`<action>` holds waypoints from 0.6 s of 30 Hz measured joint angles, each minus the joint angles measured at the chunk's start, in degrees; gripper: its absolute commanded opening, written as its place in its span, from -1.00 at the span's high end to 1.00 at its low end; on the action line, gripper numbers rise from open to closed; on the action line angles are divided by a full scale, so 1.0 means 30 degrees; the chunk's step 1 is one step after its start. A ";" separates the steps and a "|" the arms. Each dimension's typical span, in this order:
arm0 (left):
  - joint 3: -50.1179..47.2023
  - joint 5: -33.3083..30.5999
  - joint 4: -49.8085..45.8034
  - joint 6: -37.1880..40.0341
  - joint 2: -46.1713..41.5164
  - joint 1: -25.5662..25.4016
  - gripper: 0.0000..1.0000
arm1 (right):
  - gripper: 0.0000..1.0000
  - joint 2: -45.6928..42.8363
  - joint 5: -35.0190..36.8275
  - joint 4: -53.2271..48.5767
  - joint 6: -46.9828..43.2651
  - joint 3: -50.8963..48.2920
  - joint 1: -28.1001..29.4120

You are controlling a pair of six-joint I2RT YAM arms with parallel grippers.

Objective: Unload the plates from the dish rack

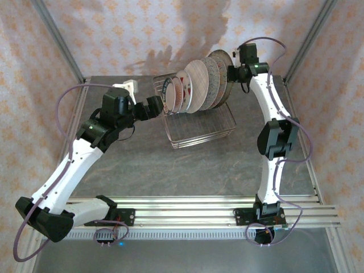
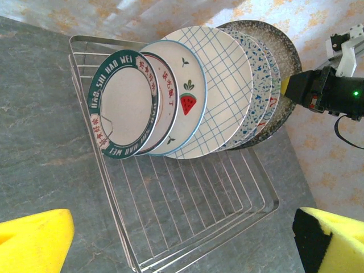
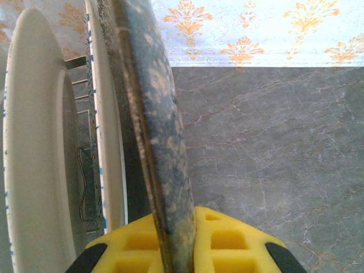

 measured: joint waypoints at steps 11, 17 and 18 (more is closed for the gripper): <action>0.0000 0.0007 0.0124 -0.0466 0.0000 -0.0007 -0.98 | 1.00 0.0313 0.1545 -0.1486 0.0080 0.1552 0.0678; -0.0087 0.0022 0.0474 -0.0816 -0.0022 0.0000 -0.99 | 1.00 0.0313 0.2696 -0.2055 0.0131 0.1982 0.1180; -0.0153 0.0058 0.0561 -0.0867 -0.0044 -0.0007 -0.98 | 1.00 0.0313 0.2849 -0.2084 0.0182 0.2011 0.1231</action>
